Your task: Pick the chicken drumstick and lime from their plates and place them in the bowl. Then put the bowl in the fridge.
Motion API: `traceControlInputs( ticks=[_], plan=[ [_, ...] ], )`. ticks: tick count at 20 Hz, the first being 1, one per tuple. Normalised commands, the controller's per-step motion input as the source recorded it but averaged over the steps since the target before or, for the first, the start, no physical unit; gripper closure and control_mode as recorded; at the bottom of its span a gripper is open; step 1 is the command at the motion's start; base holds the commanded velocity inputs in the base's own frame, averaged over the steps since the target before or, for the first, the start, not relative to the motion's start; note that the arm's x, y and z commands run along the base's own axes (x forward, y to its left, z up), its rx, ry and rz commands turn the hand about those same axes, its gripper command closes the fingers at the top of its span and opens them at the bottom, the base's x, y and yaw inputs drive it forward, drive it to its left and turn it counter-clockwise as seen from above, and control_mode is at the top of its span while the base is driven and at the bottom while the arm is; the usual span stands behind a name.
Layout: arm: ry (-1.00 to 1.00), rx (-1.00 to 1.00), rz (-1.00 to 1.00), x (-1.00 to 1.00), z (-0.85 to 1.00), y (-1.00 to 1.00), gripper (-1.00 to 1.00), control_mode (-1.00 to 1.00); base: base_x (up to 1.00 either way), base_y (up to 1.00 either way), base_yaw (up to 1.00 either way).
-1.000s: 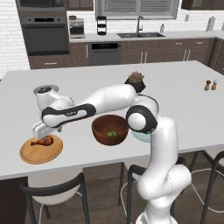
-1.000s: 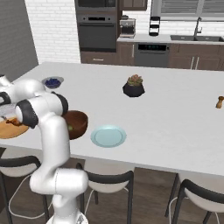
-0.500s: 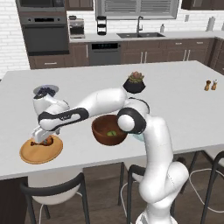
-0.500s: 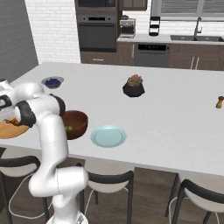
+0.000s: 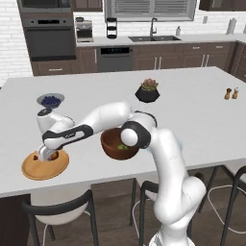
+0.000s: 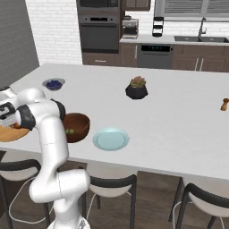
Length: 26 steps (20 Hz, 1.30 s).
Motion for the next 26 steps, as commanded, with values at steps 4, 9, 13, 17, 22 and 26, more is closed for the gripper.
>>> traceControlInputs(
  ticks=[4,9,13,17,22,26],
  plan=[
    [0.00,0.00,0.12,0.25,-0.10,0.28,-1.00,-1.00,0.00,0.00,0.00],
    [0.07,-0.07,0.09,0.00,-0.36,0.05,1.00,-1.00,0.00,0.00,0.00],
    [-0.01,0.02,0.01,-0.30,0.07,-0.16,1.00,-1.00,0.00,0.00,0.00],
    [-0.14,0.05,-0.02,-0.63,0.88,-0.58,1.00,-1.00,0.00,0.00,0.00],
    [-0.02,0.04,-0.15,-0.48,0.90,-0.97,1.00,-1.00,0.00,0.00,0.00],
    [-0.01,0.00,-0.25,-0.01,0.73,-1.00,1.00,-1.00,0.00,0.00,0.00]
  ],
)
